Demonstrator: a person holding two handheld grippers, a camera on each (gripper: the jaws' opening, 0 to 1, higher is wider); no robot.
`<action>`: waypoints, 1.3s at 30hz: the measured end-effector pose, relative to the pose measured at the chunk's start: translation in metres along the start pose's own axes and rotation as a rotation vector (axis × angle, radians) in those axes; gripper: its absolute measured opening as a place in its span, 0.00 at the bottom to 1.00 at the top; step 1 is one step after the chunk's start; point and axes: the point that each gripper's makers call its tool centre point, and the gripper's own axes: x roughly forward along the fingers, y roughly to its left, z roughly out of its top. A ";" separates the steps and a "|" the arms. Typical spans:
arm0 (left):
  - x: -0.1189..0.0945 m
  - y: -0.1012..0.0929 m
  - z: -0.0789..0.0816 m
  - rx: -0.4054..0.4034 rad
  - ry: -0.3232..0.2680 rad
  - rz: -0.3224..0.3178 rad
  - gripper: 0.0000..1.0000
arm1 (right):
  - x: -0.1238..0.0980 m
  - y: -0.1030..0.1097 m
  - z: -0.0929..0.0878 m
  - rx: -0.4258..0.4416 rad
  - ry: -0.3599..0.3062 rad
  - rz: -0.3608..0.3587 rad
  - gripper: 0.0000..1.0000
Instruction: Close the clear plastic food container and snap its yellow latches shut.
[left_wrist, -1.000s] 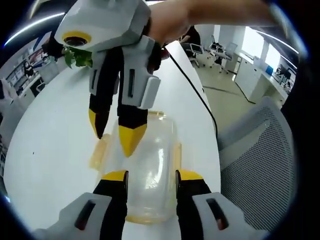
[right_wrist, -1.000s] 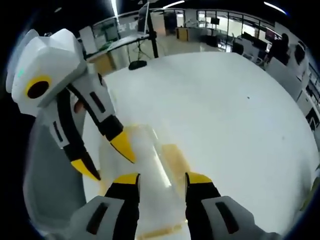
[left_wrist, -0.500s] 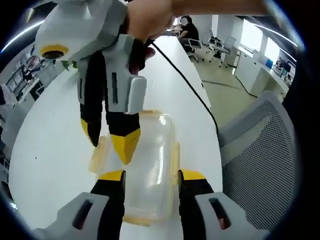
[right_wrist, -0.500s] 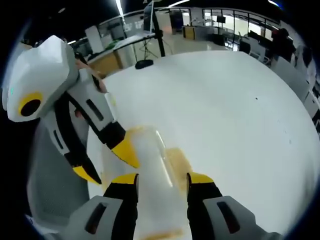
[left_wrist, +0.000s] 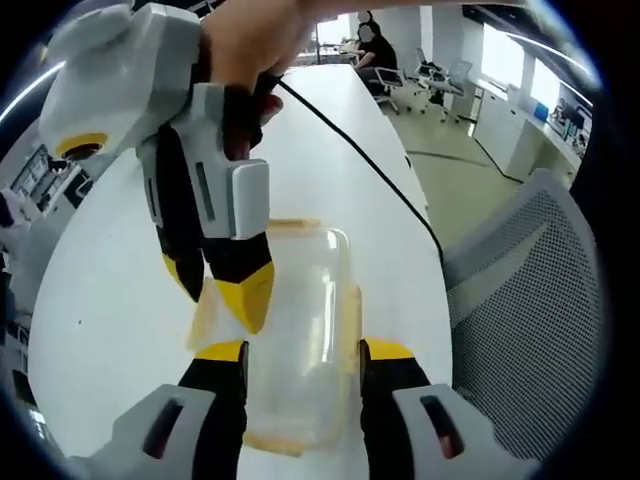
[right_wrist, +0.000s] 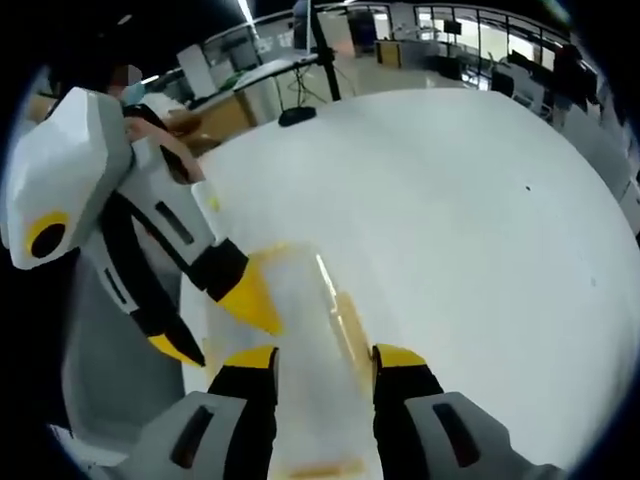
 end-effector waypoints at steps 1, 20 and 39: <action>0.000 0.000 0.000 -0.001 0.000 0.001 0.44 | 0.000 0.000 0.000 -0.001 0.001 0.004 0.36; 0.003 -0.003 -0.001 0.050 0.021 0.039 0.46 | 0.005 0.001 -0.002 0.001 0.053 0.095 0.37; 0.011 -0.001 0.000 0.062 0.027 0.114 0.47 | 0.009 0.002 -0.004 0.015 0.104 0.154 0.36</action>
